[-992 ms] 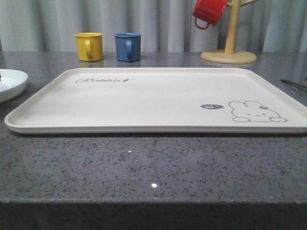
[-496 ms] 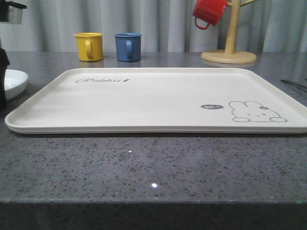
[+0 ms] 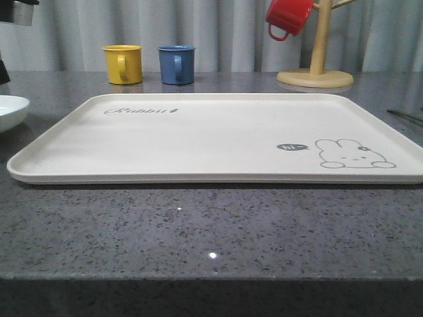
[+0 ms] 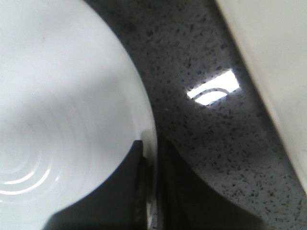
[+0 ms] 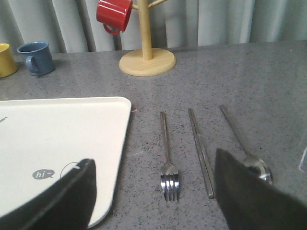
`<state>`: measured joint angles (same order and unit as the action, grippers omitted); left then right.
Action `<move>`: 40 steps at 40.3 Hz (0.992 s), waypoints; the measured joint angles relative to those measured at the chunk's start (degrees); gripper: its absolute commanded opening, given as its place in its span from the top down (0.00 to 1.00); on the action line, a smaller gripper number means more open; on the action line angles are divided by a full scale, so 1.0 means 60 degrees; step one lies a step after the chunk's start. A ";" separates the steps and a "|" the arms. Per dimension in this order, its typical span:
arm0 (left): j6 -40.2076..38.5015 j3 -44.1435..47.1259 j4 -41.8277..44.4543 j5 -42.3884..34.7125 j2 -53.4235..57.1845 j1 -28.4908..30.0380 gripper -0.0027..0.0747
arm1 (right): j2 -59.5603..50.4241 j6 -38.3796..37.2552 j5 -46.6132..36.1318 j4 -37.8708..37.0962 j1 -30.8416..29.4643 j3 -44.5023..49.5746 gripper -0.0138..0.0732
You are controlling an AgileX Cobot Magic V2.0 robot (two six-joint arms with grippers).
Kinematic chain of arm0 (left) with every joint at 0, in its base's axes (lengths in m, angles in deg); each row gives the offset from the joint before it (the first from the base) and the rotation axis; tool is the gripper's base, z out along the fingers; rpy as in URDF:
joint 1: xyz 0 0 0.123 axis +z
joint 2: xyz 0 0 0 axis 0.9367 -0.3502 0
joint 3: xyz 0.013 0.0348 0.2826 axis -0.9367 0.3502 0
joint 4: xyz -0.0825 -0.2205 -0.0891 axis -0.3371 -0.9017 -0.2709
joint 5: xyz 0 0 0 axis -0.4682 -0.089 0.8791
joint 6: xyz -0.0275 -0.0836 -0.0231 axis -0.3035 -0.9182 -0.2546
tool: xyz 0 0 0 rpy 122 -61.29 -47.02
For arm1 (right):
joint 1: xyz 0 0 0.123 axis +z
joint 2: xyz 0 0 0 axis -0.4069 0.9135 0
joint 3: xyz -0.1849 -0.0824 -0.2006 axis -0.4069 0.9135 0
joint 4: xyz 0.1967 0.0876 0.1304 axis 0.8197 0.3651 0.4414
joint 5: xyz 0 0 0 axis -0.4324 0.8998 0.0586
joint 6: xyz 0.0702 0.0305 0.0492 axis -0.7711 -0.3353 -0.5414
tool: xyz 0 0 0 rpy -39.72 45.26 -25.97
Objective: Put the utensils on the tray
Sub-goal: 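Move the left gripper to the white plate and grasp its rim, then lift the white plate with the left gripper and lower it onto the tray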
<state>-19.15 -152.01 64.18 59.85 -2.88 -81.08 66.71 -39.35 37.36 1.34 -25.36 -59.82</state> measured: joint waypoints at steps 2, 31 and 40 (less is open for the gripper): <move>0.0000 -0.0211 0.0028 0.0149 0.0071 -0.0065 0.99 | 0.0000 0.0000 0.0000 0.0000 0.0000 0.0000 0.22; -0.0358 -0.4007 0.0545 0.1533 -0.0814 -0.4911 0.99 | 0.0000 0.0000 0.0000 0.0000 0.0000 0.0000 0.22; -0.0375 -0.4007 0.0462 0.1533 -0.1701 -0.5621 0.99 | 0.0000 0.0000 0.0000 0.0000 0.0000 0.0000 0.22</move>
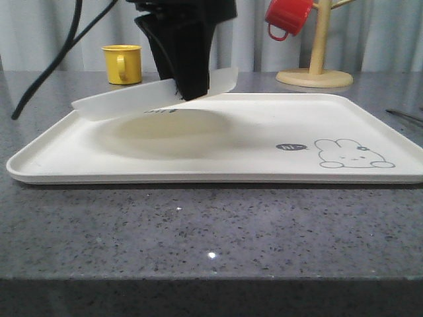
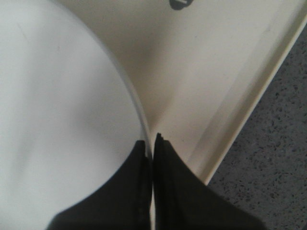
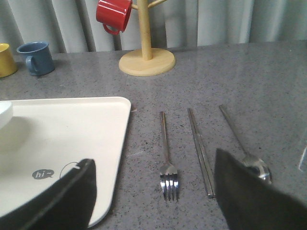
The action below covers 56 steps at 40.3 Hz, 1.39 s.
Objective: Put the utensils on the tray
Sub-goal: 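Lift the white plate with the left gripper and lower it onto the tray, then open the left gripper and withdraw it from the plate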
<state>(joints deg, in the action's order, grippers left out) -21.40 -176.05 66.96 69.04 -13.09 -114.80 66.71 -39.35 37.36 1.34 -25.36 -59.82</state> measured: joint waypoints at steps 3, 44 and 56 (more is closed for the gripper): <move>0.0000 0.0000 0.0000 0.0000 -0.0186 0.0000 0.99 | 0.0000 0.0000 0.0000 0.0000 0.0000 0.0000 0.22; 0.0000 -0.0408 -0.0380 -0.0056 0.0023 0.0609 0.72 | 0.0000 0.0000 0.0000 0.0000 0.0000 0.0000 0.22; -0.0742 -0.0011 -0.0439 -0.0056 0.0777 0.2685 0.98 | 0.0000 0.0000 0.0000 0.0000 0.0000 0.0000 0.22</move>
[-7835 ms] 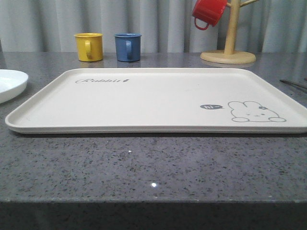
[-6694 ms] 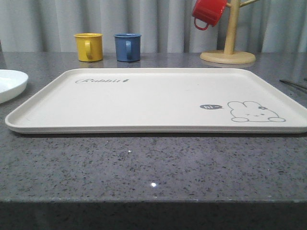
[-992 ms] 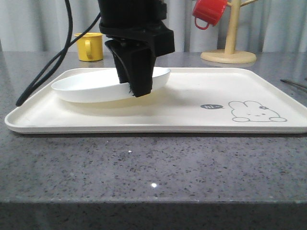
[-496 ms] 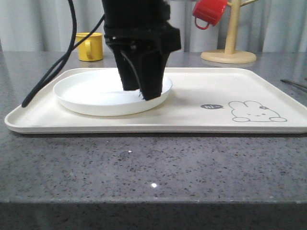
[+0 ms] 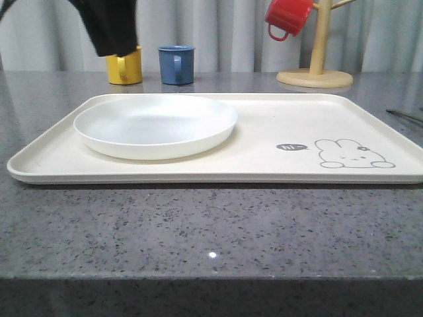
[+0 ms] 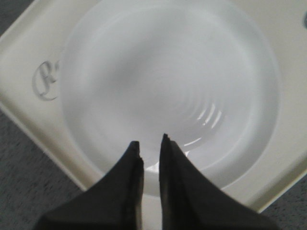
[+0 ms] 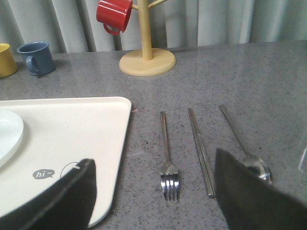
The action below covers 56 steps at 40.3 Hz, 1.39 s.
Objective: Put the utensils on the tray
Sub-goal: 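Open the left gripper and withdraw it from the plate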
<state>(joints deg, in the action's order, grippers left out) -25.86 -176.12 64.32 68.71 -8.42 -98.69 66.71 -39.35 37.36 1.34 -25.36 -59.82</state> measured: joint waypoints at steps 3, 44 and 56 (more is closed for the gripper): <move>-0.0121 0.0295 -0.0071 0.0000 0.0302 0.0593 0.99 | 0.0000 0.0000 0.0000 0.0000 0.0000 0.0000 0.22; -0.0515 1.1937 -0.0942 -0.8094 1.1695 0.3497 0.99 | 0.0000 0.0000 0.0000 0.0000 0.0000 0.0000 0.22; -0.0515 1.2882 -0.0942 -0.8559 1.4472 0.3497 0.99 | 0.0000 0.0000 0.0000 0.0000 0.0000 0.0000 0.22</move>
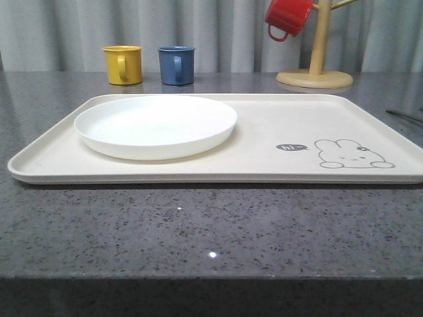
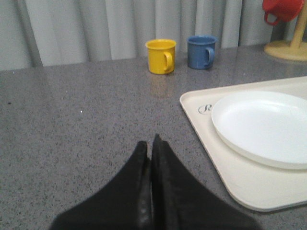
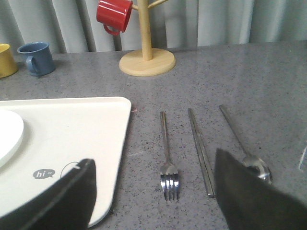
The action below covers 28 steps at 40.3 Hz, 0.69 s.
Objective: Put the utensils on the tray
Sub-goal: 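Open the left gripper and withdraw it from the plate, then move the right gripper down over the steel fork and grasp it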
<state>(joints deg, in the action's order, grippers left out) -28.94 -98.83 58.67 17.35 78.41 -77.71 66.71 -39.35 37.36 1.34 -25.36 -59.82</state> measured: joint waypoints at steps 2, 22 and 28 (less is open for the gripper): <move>0.0000 0.0000 0.0000 -0.0014 0.0115 0.0000 0.99 | 0.0000 0.0000 0.0000 0.0000 0.0000 0.0000 0.22; 0.0000 0.0021 0.0000 -0.0037 0.0160 0.0000 0.99 | 0.0000 0.0000 0.0000 0.0000 0.0000 0.0000 0.22; 0.0000 0.0021 0.0000 -0.0037 0.0160 0.0000 0.99 | 0.0000 0.0000 -0.0024 0.0000 0.0000 0.0000 0.22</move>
<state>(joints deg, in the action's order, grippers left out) -28.94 -98.70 58.67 17.13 79.37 -77.71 66.71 -39.35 37.21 1.34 -25.36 -59.82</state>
